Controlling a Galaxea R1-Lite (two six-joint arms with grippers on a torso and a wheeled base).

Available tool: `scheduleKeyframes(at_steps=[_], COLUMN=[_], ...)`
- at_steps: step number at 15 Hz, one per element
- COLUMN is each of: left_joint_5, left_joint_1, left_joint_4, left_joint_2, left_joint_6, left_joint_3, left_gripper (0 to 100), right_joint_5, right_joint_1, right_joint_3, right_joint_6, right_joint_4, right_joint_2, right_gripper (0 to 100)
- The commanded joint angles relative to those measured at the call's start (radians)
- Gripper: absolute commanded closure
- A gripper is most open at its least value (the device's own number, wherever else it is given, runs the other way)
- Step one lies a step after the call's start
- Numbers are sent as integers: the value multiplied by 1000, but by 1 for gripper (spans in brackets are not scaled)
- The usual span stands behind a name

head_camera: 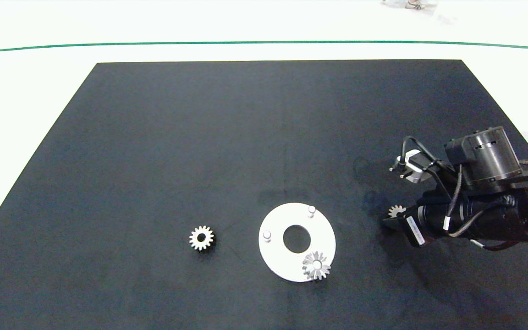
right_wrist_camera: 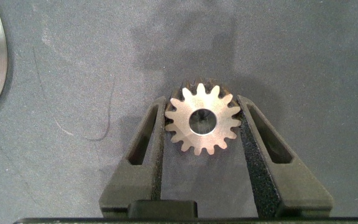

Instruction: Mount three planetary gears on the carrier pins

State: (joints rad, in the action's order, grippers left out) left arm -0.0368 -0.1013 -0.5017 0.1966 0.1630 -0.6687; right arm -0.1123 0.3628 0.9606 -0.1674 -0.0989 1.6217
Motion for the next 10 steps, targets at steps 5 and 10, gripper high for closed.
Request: scheduleKeyframes(at_steps=[5,10], left_joint_5=[0,-2], left_joint_1=[0,2], left_joint_4=[-3,-3], left_joint_2=[0,0], left_joint_6=[1,10], left_joint_3=[0,0], left_gripper=[0,0], right_joint_5=[-1,-7], right_joint_1=[4,100], right_joint_3=[7,95], right_joint_6=[-37,-64], right_joint_4=[-7,-150], right_joint_2=[-45,-121], right_gripper=[81,81])
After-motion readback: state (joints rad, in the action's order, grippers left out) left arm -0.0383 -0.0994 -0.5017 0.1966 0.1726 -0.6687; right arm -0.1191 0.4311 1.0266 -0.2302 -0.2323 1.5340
